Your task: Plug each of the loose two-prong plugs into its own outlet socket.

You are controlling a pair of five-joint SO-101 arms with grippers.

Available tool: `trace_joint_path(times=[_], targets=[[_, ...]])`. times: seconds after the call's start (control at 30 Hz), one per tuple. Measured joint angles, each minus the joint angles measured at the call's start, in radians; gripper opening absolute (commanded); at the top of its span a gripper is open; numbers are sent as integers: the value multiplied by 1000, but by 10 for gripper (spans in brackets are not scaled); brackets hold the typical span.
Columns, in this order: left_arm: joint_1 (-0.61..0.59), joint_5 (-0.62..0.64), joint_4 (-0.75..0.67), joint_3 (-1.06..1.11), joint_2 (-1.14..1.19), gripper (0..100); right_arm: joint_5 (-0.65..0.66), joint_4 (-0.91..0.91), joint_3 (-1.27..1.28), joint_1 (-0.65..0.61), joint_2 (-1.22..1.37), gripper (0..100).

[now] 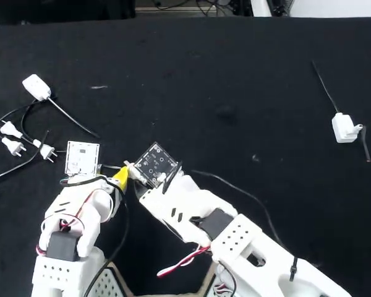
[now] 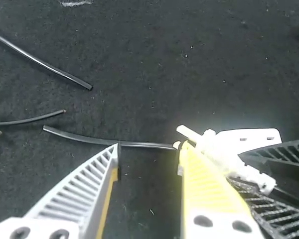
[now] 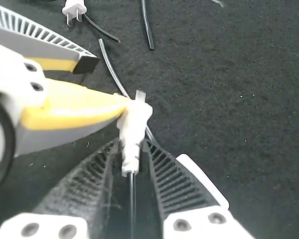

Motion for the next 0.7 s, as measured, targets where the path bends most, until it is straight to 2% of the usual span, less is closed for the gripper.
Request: trace_joint_path(times=[0.3, 0.6, 0.7], targets=[[66, -2, 0, 28, 2, 206, -5, -40, 0, 2, 0, 11], [71, -6, 0, 28, 2, 203, -46, -43, 0, 2, 0, 11], [80, -6, 0, 28, 2, 203, -48, -43, 0, 44, 0, 11]])
